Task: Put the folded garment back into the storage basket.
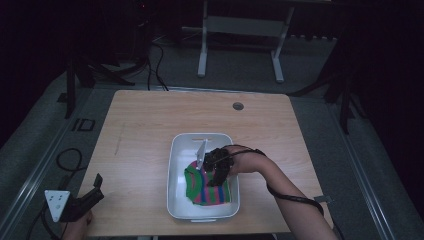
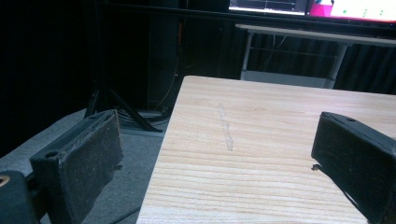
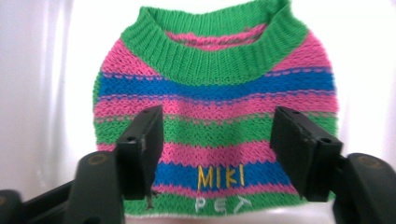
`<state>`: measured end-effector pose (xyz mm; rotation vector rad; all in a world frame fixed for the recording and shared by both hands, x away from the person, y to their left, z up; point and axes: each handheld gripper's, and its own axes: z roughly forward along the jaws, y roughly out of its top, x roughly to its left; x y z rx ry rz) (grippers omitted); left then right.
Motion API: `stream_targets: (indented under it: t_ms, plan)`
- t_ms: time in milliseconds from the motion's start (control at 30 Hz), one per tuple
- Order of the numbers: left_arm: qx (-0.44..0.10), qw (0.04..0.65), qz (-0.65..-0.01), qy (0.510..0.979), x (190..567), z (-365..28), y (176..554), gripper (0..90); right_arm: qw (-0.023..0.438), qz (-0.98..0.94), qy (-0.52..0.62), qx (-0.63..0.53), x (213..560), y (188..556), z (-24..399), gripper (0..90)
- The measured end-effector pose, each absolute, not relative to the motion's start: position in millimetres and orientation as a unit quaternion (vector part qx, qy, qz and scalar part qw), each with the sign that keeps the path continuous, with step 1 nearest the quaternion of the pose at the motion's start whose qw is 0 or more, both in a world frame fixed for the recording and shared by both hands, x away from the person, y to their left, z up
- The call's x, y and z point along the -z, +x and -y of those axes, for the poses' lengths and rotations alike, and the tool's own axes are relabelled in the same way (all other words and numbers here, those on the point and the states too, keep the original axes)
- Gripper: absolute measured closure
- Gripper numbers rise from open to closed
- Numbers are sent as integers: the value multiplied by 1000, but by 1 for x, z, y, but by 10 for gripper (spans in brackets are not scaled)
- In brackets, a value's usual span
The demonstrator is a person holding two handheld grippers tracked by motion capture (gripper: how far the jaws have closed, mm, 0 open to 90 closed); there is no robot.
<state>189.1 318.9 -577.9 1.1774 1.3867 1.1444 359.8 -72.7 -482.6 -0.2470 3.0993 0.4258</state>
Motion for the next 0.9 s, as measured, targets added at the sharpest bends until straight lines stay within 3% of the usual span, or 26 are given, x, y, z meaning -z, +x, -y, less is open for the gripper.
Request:
stream_targets:
  t_ms: [367, 533, 900]
  plan:
    - [-469, 477, -569, 479, 578, -319, 189, 22, 16, -985, -55, -162, 447, 359, 95, 267]
    - [-470, 476, -569, 479, 578, -319, 189, 22, 13, -974, -55, -219, 422, 354, 114, 138]
    - [-470, 475, -568, 480, 578, -319, 189, 22, 48, -969, -7, -244, 413, 356, 162, 136]
